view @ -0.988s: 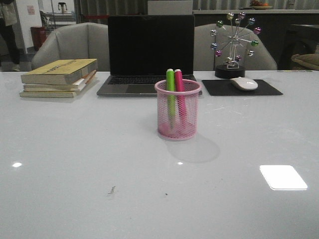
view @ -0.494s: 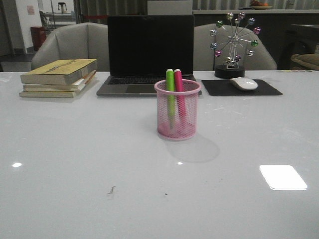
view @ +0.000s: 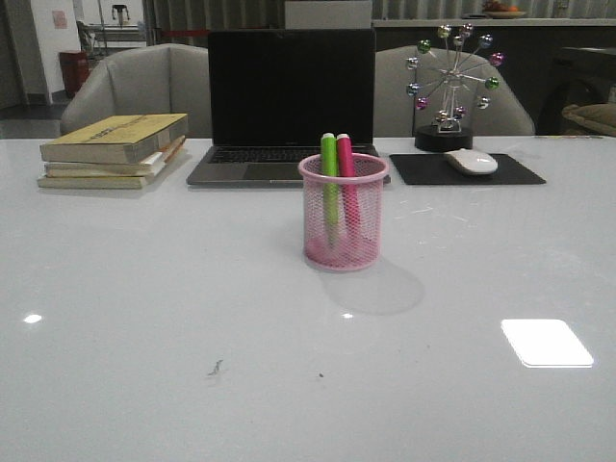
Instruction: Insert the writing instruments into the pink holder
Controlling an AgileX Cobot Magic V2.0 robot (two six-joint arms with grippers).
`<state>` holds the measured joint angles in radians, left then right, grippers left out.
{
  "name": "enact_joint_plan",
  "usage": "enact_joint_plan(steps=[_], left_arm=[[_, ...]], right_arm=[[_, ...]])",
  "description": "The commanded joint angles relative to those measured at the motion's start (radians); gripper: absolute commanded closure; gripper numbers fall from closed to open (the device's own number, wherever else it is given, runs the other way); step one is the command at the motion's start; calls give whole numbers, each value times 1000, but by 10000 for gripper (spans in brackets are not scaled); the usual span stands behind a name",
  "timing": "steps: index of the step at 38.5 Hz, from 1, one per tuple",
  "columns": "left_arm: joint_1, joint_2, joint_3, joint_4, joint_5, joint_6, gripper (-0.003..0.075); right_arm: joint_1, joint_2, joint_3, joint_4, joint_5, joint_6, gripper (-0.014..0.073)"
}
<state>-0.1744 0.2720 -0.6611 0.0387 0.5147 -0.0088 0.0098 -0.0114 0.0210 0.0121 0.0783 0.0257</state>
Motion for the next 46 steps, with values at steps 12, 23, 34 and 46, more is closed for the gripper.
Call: enact_joint_plan(steps=[12, 23, 34, 46], left_arm=[[2, 12, -27, 2, -82, -2, 348], [2, 12, -27, 2, -82, -2, 348], [2, 12, -27, 2, -82, -2, 348], [2, 12, -27, 2, -82, -2, 348]], right_arm=[[-6, -17, 10, 3, -21, -10, 545], [-6, -17, 10, 3, -21, -10, 545], [-6, -17, 10, 3, -21, -10, 545], [-6, -17, 10, 3, -21, -10, 545]])
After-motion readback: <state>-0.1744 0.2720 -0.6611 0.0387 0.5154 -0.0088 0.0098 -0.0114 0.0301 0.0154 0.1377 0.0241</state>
